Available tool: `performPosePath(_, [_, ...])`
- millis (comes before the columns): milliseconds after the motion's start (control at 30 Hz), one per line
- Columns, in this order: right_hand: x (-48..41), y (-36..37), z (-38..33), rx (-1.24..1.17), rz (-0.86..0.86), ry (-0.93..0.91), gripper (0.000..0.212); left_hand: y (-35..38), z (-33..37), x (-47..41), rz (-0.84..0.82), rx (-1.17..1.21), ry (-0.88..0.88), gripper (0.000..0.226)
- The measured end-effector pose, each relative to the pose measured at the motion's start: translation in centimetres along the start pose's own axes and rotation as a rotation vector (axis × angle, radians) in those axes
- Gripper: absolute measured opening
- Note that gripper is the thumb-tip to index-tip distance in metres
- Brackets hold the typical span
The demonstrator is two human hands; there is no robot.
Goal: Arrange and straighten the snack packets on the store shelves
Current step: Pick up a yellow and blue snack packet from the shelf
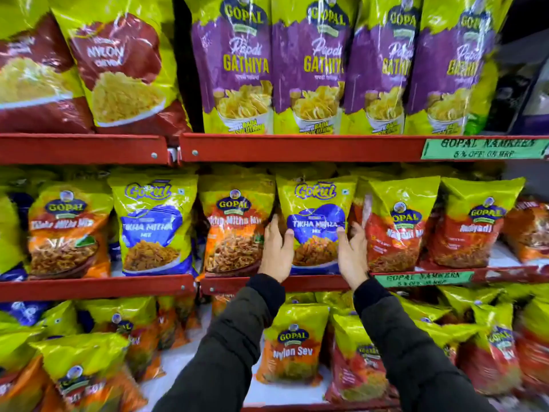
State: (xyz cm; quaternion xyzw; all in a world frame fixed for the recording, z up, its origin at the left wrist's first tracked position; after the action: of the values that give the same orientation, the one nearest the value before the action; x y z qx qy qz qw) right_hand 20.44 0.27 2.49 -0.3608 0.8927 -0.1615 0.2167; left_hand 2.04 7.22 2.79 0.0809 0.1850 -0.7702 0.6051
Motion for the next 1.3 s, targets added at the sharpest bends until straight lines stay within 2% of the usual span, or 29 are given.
performPosePath(133, [-1.8,1.7,2.9,-0.167,-0.215,0.159,0.061,1.7,-1.6,-1.4,0.009,0.223,-0.282,0.06])
performPosePath(233, [-2.6,2.8,3.9,-0.223,-0.294,0.134,0.062,2.0,-2.0,-2.0,0.041,0.246,-0.302,0.059])
performPosePath(433, [-2.8,1.4,2.9,-0.306,-0.157,-0.02,0.055,1.2,-0.6,-1.9,0.122,0.327,-0.178,0.049])
performPosePath(567, [-1.1,-0.1,0.9,-0.285,-0.09,-0.132,0.046,-0.2,1.0,-0.6,0.179,0.329,-0.073,0.05])
performPosePath(767, [5.4,0.6,1.3,-0.255,0.034,-0.151,0.054,-4.2,-0.8,5.7,0.343,0.281,-0.04,0.056])
performPosePath(833, [7.7,2.1,2.0,-0.247,0.024,-0.162,0.046,-5.7,-2.4,8.0,0.378,0.254,-0.045,0.04])
performPosePath(900, [10.2,4.3,3.0,-0.229,-0.019,-0.165,0.045,-7.7,-4.7,10.5,0.418,0.222,-0.076,0.033])
performPosePath(1000, [13.6,8.3,5.6,-0.184,-0.132,-0.138,0.064,-10.3,-8.9,13.9,0.429,0.221,-0.168,0.044])
performPosePath(1133, [18.1,13.7,8.3,-0.117,-0.286,-0.117,0.066,-14.0,-14.4,17.9,0.408,0.199,-0.286,0.043])
performPosePath(1267, [21.6,18.8,10.9,-0.057,-0.418,-0.047,0.044,-16.9,-19.8,21.0,0.412,0.204,-0.432,0.012])
performPosePath(1300, [22.3,19.9,11.6,-0.051,-0.447,-0.023,0.04,-17.4,-20.9,21.5,0.421,0.203,-0.462,0.012])
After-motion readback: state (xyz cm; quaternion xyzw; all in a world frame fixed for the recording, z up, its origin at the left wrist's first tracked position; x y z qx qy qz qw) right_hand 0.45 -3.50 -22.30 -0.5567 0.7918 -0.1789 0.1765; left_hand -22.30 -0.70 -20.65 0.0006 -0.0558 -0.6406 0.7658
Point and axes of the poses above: each hand's wrist, its own x-axis away from the middle knuckle, its own y-axis out of the palm, z = x × y, the point moved 8 cm from there along -x, towards the middle knuckle, and after that the axes turned 10 degrees about x, right-handed, at the moved point
